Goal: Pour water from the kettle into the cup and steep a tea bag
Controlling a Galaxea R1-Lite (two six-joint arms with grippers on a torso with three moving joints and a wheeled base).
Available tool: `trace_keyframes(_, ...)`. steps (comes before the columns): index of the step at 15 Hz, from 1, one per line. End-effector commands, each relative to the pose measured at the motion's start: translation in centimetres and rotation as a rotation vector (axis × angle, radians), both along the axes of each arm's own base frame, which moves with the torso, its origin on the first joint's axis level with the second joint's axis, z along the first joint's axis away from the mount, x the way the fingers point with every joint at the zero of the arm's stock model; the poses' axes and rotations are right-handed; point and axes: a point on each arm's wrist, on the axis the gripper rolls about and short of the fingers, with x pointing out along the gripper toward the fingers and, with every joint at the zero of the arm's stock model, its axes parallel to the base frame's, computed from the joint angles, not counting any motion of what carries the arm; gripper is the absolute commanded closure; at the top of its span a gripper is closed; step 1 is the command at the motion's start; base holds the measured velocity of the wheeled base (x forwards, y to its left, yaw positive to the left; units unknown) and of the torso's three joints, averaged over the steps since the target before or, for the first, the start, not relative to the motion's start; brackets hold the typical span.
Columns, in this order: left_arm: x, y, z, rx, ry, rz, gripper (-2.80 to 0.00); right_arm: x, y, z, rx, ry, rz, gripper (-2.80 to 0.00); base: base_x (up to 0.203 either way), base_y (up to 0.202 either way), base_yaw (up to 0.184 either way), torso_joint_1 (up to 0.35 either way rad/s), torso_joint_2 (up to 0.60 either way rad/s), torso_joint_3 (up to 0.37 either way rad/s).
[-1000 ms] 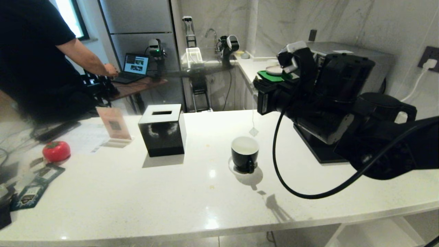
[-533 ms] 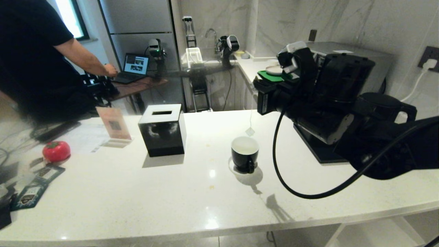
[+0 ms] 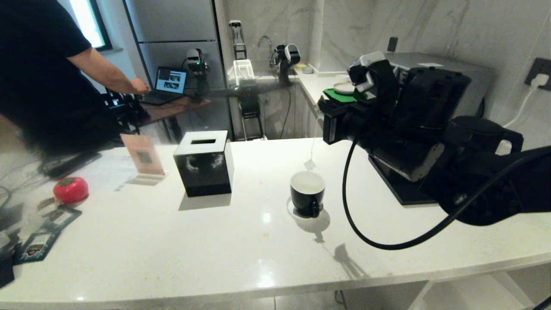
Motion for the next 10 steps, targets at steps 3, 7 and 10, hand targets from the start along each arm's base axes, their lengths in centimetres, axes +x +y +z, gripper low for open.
trace_keyframes(3, -1.1, 0.0, 2.6, -0.071, 0.021, -0.006, 0.00, -0.1, 0.0, 0.1, 0.003, -0.006, -0.001, 0.00, 0.000, 0.000, 0.000, 0.000, 0.00, 0.000)
trace_keyframes(7, 0.6, 0.0, 6.6, -0.174, 0.115, -0.030, 0.00, 0.0, 0.0, 0.1, 0.003, -0.005, -0.001, 0.00, 0.000, 0.000, 0.000, 0.000, 0.00, 0.000)
trace_keyframes(10, 3.2, -0.1, 10.0, -0.259, 0.161, -0.076, 0.00, 0.0, 0.0, 0.1, 0.001, -0.006, -0.003, 0.00, 0.000, 0.000, 0.000, 0.000, 0.00, 0.000)
